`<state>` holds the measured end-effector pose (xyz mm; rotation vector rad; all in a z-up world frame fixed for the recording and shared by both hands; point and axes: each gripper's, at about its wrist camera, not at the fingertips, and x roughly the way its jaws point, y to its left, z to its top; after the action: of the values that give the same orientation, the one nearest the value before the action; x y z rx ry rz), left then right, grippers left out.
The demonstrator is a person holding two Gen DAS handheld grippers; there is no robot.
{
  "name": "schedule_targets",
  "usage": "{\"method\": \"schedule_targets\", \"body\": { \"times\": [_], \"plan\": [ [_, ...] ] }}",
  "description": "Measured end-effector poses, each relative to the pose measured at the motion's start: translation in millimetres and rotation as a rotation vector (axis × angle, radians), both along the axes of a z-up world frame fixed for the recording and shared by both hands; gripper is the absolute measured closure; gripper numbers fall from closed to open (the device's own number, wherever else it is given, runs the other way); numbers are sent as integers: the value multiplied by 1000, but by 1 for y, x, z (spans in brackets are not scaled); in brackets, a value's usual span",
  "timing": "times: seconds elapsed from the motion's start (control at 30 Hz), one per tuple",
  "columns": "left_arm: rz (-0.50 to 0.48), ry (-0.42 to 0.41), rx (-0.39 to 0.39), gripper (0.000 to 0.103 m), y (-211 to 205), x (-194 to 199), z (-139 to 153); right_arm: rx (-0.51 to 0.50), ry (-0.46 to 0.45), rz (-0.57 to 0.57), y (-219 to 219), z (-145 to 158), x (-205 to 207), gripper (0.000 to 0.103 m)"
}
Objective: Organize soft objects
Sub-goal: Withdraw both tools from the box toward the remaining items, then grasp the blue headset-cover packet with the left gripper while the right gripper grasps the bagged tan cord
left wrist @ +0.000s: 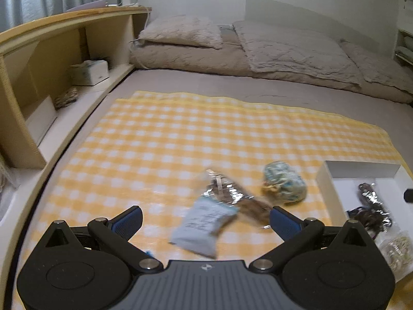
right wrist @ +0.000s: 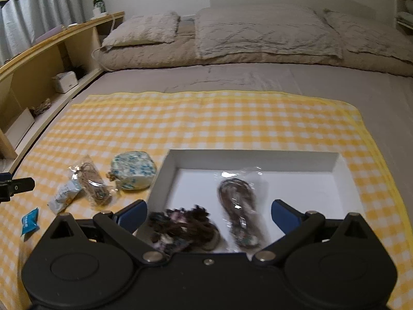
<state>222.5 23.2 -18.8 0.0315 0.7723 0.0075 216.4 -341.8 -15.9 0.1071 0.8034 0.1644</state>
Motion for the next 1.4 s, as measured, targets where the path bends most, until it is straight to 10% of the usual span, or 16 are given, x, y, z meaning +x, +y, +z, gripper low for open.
{"method": "schedule_targets", "body": {
  "times": [0.8, 1.03, 1.4],
  "plan": [
    [-121, 152, 109, 0, 76, -4, -49, -23, -48, 208, 132, 1, 55, 0],
    [-223, 178, 142, 0, 66, -1, -61, -53, -26, 361, 171, -11, 70, 21],
    [-306, 308, 115, 20, 69, 4, -79, -164, -11, 603, 210, -47, 88, 26]
  ]
}}
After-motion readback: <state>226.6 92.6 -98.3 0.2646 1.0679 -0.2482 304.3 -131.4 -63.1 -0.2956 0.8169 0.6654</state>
